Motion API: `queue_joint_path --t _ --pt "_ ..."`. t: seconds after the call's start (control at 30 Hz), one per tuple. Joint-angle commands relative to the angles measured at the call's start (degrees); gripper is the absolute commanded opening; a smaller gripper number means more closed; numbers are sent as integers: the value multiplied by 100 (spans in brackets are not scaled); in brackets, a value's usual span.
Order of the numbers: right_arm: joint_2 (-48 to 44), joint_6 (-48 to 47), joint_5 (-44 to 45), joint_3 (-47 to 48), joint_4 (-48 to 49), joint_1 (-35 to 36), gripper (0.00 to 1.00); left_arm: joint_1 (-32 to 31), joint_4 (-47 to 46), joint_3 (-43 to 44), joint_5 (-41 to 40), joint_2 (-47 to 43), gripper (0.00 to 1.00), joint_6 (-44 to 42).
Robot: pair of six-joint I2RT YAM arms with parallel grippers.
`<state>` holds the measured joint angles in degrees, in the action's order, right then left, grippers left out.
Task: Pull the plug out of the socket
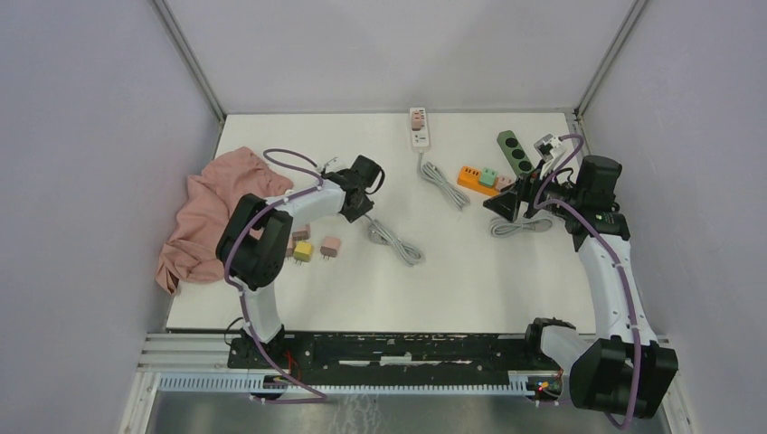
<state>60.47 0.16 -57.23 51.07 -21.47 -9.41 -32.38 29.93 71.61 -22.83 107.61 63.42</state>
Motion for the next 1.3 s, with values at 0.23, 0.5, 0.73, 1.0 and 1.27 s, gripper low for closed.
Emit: queue_joint_path --t 0.23,0.5,0.73,1.0,1.27 --pt "-58 -25 -256 177 190 -9 82 -360 221 168 -469 -239 10 62" --pt "-64 -29 -294 187 179 -5 81 -804 268 -91 -372 -748 4 447" --pt "-71 -26 -313 196 161 -6 81 -1531 197 -279 -319 -1154 3 1436" --pt "-84 -47 -328 216 128 -5 81 -2496 -153 -51 -460 -932 3 2198" --pt "-90 -112 -316 237 52 -5 81 -2993 -230 756 -277 -103 13 1961"
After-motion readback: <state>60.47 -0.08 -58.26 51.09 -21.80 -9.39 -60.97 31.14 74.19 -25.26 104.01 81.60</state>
